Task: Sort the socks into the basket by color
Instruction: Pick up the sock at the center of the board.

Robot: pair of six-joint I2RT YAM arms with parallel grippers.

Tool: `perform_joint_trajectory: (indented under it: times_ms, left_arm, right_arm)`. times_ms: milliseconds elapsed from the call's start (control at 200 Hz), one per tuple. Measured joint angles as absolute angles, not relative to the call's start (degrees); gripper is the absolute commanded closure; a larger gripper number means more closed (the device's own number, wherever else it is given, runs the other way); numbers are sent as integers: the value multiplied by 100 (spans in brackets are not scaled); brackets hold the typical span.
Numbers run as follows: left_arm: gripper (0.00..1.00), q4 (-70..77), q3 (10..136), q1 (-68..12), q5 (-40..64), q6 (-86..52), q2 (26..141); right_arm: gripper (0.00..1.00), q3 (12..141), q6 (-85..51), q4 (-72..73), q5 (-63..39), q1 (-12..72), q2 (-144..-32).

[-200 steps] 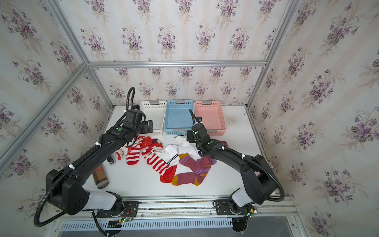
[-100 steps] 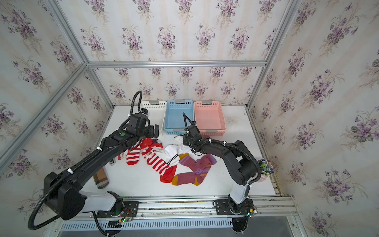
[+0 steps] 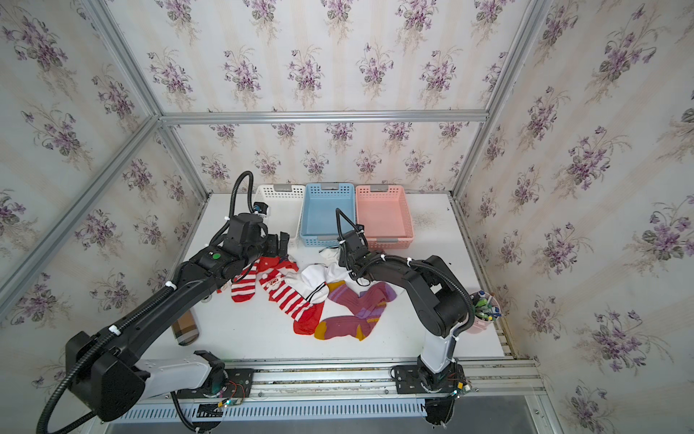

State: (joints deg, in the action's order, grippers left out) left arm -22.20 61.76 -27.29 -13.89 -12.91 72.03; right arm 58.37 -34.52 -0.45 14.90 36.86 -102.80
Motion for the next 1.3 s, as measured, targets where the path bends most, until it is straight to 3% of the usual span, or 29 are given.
perform_joint_trajectory:
  times_ms: [350, 540, 929, 1299]
  left_arm:
    - [0, -2141, 6110, -2735, -1343, -1258, 7113]
    - [0, -2147, 6104, -2735, -1343, -1258, 7041]
    - [0, -2154, 6005, -2735, -1350, -1258, 6875]
    - [0, -2158, 5913, -2735, -1380, -1258, 6757]
  right_arm:
    - [43, 5999, -3516, -150, 1769, 3686, -10547]
    - [57, 6084, -3518, -141, 1706, 3686, -10794]
    - [97, 5957, -3463, -108, 1594, 3686, -10551]
    - [100, 6020, -3273, -163, 1406, 3763, -9953]
